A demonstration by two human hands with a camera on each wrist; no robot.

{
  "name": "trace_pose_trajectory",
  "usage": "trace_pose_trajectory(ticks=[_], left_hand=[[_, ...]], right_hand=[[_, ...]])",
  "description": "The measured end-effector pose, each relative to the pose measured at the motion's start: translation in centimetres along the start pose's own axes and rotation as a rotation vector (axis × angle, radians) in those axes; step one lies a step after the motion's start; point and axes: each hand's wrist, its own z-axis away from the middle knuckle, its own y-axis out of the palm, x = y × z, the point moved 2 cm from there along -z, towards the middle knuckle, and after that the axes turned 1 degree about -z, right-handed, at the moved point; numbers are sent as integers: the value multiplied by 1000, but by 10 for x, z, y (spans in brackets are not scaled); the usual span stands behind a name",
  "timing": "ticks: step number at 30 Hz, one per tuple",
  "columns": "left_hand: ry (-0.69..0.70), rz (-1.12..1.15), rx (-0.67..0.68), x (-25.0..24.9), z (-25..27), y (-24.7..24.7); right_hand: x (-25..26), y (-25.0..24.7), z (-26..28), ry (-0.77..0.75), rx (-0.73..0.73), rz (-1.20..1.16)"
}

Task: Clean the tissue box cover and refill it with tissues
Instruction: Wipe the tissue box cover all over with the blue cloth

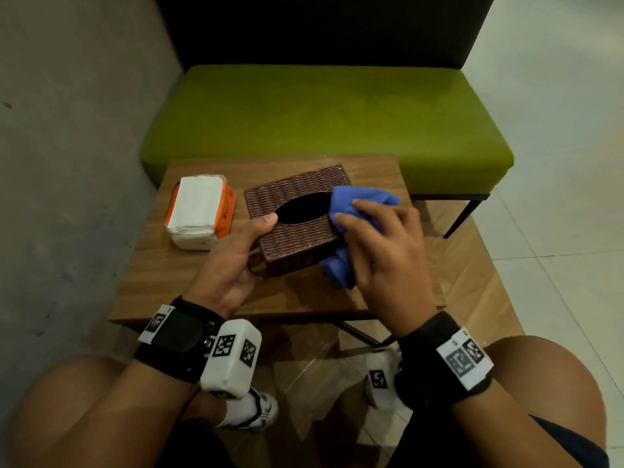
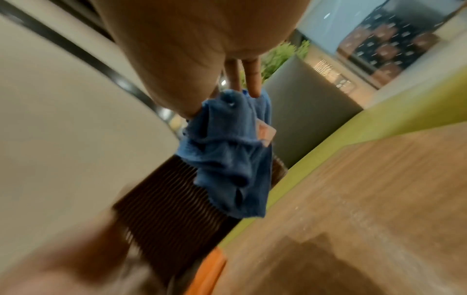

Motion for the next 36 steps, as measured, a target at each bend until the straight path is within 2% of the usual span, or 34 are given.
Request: trace_pose_trajectory(ticks=[2, 7, 13, 16, 21, 24, 27, 32, 36], left_hand=[[-15, 17, 33, 0, 1, -2], [-32, 29, 40, 1, 0, 3], [-119, -142, 149, -4, -2, -11], [-121, -143, 162, -3, 0, -13], [-37, 25, -35, 6, 4, -4], [-7, 68, -31, 12, 7, 1], [-5, -8, 6, 17, 6, 4], [5, 41, -60, 21, -5, 6], [11, 133, -143, 25, -6, 6]], right_hand=[[-16, -7, -10, 141, -70, -138], [-20, -8, -25, 406, -47, -601], [-14, -13, -22, 496, -122, -634], [-12, -12, -23, 497, -135, -643], [-7, -8, -19, 466, -147, -591], [-5, -2, -14, 488, -182, -563], [1, 2, -8, 478, -212, -521], [25, 7, 5, 377, -135, -446], [31, 11, 13, 226, -61, -361]])
